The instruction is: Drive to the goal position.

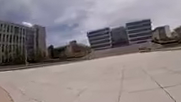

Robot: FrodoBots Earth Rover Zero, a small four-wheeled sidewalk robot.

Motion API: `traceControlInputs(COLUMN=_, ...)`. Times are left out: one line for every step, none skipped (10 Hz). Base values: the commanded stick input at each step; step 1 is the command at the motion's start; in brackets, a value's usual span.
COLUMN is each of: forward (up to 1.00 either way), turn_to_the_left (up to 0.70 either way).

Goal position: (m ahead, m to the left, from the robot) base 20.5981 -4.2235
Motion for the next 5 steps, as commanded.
traceControlInputs(forward=0.7, turn_to_the_left=0.0)
traceControlInputs(forward=0.7, turn_to_the_left=0.0)
traceControlInputs(forward=0.7, turn_to_the_left=0.0)
traceControlInputs(forward=0.7, turn_to_the_left=0.0)
traceControlInputs(forward=0.7, turn_to_the_left=0.0)
